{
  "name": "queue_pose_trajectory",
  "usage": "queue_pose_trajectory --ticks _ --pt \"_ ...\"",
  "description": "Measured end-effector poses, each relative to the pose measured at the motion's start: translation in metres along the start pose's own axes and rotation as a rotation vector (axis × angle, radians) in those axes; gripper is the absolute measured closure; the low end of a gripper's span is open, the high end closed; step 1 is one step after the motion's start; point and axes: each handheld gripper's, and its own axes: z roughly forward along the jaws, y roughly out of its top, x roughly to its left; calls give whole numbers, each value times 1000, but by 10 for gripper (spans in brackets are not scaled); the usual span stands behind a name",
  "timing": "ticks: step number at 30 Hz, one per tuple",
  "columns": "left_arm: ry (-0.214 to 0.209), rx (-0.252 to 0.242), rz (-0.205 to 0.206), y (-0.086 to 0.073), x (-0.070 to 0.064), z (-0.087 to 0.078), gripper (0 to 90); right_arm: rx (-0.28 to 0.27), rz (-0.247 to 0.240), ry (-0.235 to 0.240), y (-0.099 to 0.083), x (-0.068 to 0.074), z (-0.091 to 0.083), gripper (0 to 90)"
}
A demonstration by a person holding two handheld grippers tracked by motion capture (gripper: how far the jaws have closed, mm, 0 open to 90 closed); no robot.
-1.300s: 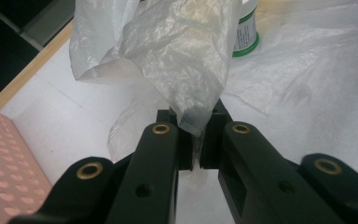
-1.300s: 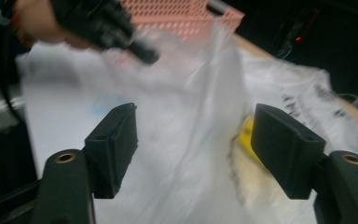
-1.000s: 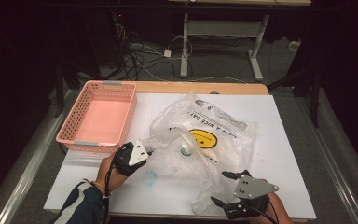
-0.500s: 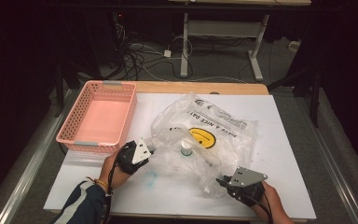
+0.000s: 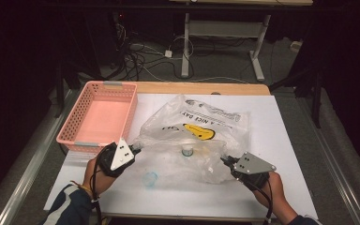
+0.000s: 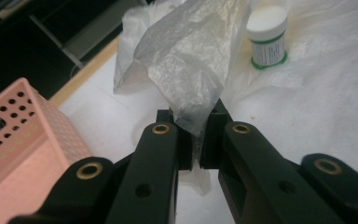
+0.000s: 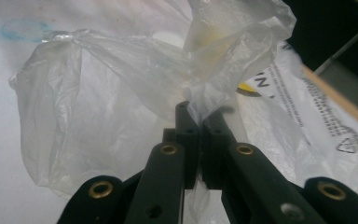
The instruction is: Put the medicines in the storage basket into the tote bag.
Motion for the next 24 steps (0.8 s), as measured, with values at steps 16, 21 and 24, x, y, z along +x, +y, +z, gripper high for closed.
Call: queue_pose_trajectory --ticks 16,21,24 --pt "132 -226 -4 39 25 -41 850 -180 1 -135 38 -41 -24 894" --pt "153 -288 3 49 30 -50 850 -234 -12 -158 51 -51 -29 896" --pt "135 -320 -6 52 32 -49 850 -251 -8 -165 57 -54 -29 895"
